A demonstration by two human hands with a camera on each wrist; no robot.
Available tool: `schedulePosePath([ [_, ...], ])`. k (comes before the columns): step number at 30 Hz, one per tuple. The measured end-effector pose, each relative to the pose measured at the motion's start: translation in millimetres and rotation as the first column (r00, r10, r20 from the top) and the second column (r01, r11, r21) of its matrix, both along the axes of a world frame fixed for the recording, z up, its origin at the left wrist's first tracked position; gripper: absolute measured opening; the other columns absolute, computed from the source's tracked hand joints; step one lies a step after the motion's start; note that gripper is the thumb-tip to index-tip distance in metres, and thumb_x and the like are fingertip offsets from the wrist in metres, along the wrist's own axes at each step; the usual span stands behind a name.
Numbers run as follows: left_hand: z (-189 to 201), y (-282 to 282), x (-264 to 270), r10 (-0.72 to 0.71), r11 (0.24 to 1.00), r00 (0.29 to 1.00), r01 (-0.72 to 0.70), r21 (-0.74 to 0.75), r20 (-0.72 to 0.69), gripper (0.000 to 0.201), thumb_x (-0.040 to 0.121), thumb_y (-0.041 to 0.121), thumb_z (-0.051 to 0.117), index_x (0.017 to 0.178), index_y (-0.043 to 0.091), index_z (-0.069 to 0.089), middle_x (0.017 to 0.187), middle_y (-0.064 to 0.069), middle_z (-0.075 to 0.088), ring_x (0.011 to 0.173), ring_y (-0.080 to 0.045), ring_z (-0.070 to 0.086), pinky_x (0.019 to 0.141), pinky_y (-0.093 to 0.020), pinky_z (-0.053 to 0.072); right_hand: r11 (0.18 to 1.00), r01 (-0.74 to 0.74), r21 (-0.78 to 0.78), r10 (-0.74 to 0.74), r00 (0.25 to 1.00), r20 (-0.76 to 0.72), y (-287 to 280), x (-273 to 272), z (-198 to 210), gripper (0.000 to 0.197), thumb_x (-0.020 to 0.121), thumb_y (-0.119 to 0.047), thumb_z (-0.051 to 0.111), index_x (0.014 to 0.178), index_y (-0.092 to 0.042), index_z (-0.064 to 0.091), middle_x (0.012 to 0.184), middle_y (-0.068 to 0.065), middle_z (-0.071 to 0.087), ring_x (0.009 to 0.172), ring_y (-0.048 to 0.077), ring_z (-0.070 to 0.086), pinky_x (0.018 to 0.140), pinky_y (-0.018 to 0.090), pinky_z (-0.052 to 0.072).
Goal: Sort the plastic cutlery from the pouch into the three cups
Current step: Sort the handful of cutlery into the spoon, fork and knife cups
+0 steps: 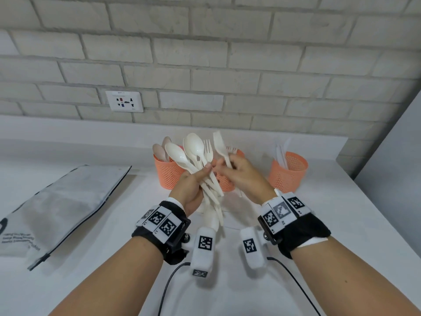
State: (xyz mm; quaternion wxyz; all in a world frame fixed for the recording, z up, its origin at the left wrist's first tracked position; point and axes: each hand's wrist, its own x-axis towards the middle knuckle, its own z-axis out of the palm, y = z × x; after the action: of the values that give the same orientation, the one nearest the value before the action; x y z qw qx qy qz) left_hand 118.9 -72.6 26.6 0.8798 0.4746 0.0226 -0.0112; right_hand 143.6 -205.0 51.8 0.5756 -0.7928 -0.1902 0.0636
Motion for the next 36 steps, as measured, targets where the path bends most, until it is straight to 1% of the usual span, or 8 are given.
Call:
schedulePosePath([
  [4,3.8,3.5,-3.3,0.006,1.0,1.0,-0.007,-0.03,-0.011,0.02,0.097,0.011,0.042,0.099,0.0,0.06,0.088,-0.013,0.069,0.079,-0.02,0.071,0.063,-0.031,0.058,0.994,-0.077,0.073,0.086,0.99,-0.116,9.3,-2.6,-12.2,0.01,0.089,-0.01,0.058,0.084,-0.018,0.062,0.059,-0.016,0.062,0.054,-0.004,0.056,0.057,0.012,0.041],
  [8,8.2,4.7,-6.9,-0.028,1.0,0.999,0.028,0.0,-0.018,0.029,0.098,0.015,0.041,0.117,-0.001,0.055,0.101,-0.017,0.068,0.097,-0.028,0.066,0.081,-0.039,0.057,0.984,-0.081,0.156,0.119,0.959,-0.256,20.8,-4.9,-11.9,0.035,0.095,-0.032,0.05,0.104,-0.002,0.064,0.092,0.018,0.065,0.08,0.024,0.057,0.071,0.032,0.045],
  [12,9.3,7.1,-3.9,0.027,1.0,0.999,-0.027,-0.003,-0.037,0.026,0.098,0.014,0.042,0.117,0.001,0.055,0.103,-0.018,0.066,0.097,-0.027,0.065,0.086,-0.038,0.054,0.977,-0.079,0.196,0.137,0.943,-0.302,26.4,-6.7,-11.4,0.03,0.097,-0.027,0.046,0.108,-0.003,0.062,0.083,0.007,0.065,0.071,0.016,0.06,0.062,0.023,0.048],
  [17,6.6,11.9,3.7,0.114,0.99,0.99,-0.12,-0.077,-0.083,0.015,0.095,0.01,0.048,0.089,0.009,0.062,0.087,-0.013,0.067,0.073,-0.02,0.069,0.068,-0.032,0.058,0.983,-0.102,0.152,0.146,0.936,-0.319,32.8,-8.5,-16.8,0.02,0.098,-0.025,0.045,0.105,-0.015,0.06,0.093,0.012,0.061,0.076,0.019,0.058,0.059,0.026,0.044],
  [21,9.0,15.9,8.1,0.106,0.98,0.988,-0.123,-0.155,-0.114,0.013,0.096,0.012,0.044,0.094,0.014,0.057,0.089,-0.011,0.065,0.072,-0.019,0.069,0.063,-0.03,0.058,0.952,-0.078,0.296,0.209,0.872,-0.443,31.4,-8.1,-18.3,0.026,0.099,-0.021,0.042,0.116,-0.013,0.059,0.093,0.002,0.069,0.079,0.013,0.066,0.067,0.022,0.054],
  [26,8.4,26.0,17.5,0.156,0.964,0.971,-0.189,-0.188,-0.179,0.013,0.095,0.019,0.05,0.108,0.016,0.052,0.089,-0.004,0.061,0.084,-0.016,0.063,0.077,-0.034,0.051,0.986,0.006,0.169,0.063,0.913,-0.403,29.8,-3.7,-25.2,0.026,0.097,-0.016,0.039,0.114,-0.004,0.055,0.074,0.006,0.064,0.067,0.015,0.06,0.069,0.028,0.05],
  [28,6.7,31.6,22.1,0.2,0.956,0.961,-0.234,-0.175,-0.193,0.012,0.095,0.019,0.05,0.105,0.012,0.053,0.087,-0.002,0.06,0.084,-0.015,0.063,0.084,-0.035,0.05,0.984,0.063,0.168,0.004,0.93,-0.368,25.4,0.2,-24.3,0.018,0.099,-0.015,0.035,0.111,-0.013,0.049,0.071,0.01,0.062,0.062,0.02,0.061,0.067,0.031,0.054],
  [36,1.5,37.0,25.9,0.204,0.958,0.965,-0.232,-0.167,-0.167,0.012,0.097,0.021,0.046,0.095,0.012,0.055,0.068,0.002,0.056,0.063,-0.01,0.061,0.068,-0.029,0.054,0.921,0.251,0.299,-0.207,0.963,-0.171,10.1,56.3,26.3,0.013,0.099,-0.011,0.039,0.096,-0.019,0.049,0.064,0.003,0.045,0.054,0.015,0.045,0.059,0.03,0.045],
])
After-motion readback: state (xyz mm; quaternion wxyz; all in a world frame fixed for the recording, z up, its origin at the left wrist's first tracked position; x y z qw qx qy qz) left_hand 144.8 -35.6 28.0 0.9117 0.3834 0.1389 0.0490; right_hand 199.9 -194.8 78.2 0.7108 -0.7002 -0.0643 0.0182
